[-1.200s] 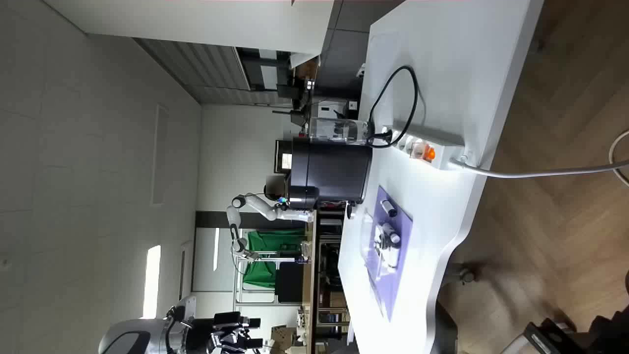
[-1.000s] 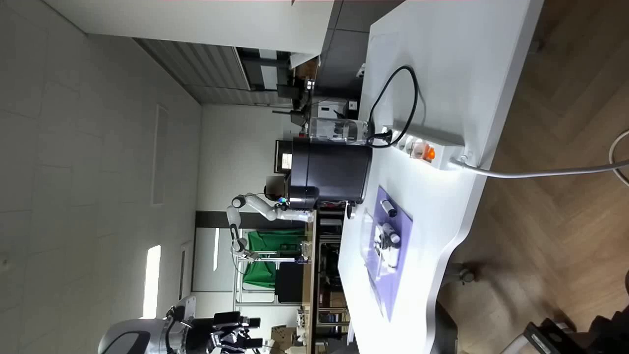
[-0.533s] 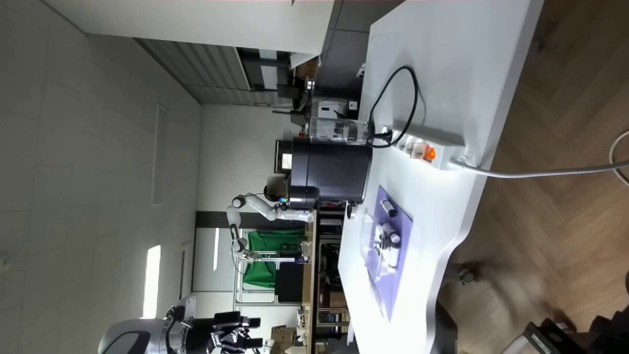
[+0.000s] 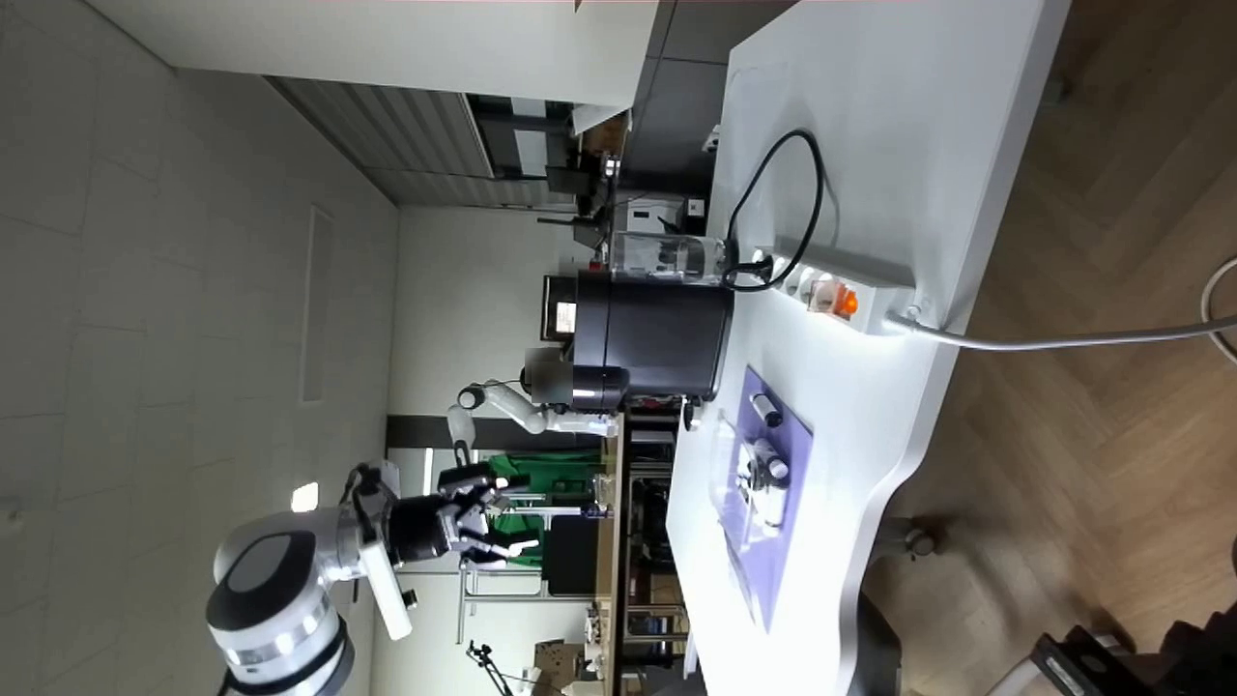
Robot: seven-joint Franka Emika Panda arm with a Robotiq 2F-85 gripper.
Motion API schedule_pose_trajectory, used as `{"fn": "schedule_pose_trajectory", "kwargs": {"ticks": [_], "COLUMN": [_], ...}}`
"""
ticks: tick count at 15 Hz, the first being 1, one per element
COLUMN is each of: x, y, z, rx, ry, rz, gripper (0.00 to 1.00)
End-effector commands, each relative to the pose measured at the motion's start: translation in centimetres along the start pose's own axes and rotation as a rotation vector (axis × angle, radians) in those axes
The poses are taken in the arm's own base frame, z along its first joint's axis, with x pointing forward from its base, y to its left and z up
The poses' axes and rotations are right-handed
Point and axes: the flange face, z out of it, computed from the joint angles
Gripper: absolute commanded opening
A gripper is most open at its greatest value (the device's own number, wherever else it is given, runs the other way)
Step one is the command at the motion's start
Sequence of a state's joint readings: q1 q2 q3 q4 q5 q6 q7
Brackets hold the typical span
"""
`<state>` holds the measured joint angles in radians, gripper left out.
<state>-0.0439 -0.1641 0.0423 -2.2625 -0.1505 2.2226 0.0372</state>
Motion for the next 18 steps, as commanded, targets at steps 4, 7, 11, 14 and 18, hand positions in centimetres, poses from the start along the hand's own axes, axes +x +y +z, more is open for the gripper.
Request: {"fn": "schedule_pose_trajectory", "kwargs": {"ticks": [4, 7, 11, 14, 18], "x": [6.6, 5.1, 5.2, 5.2, 6.6], "y": [12.2, 12.6, 11.8, 11.7, 15.5], "z": [7.8, 8.6, 8.7, 8.3, 11.2], "rx": [0.105, 0.095, 0.095, 0.094, 0.0], "ry": [-0.149, -0.153, -0.147, -0.141, -0.121], "rz": [-0.204, -0.175, -0.188, -0.19, -0.135], "gripper": [1.0, 1.0, 1.0, 1.0, 1.0]}}
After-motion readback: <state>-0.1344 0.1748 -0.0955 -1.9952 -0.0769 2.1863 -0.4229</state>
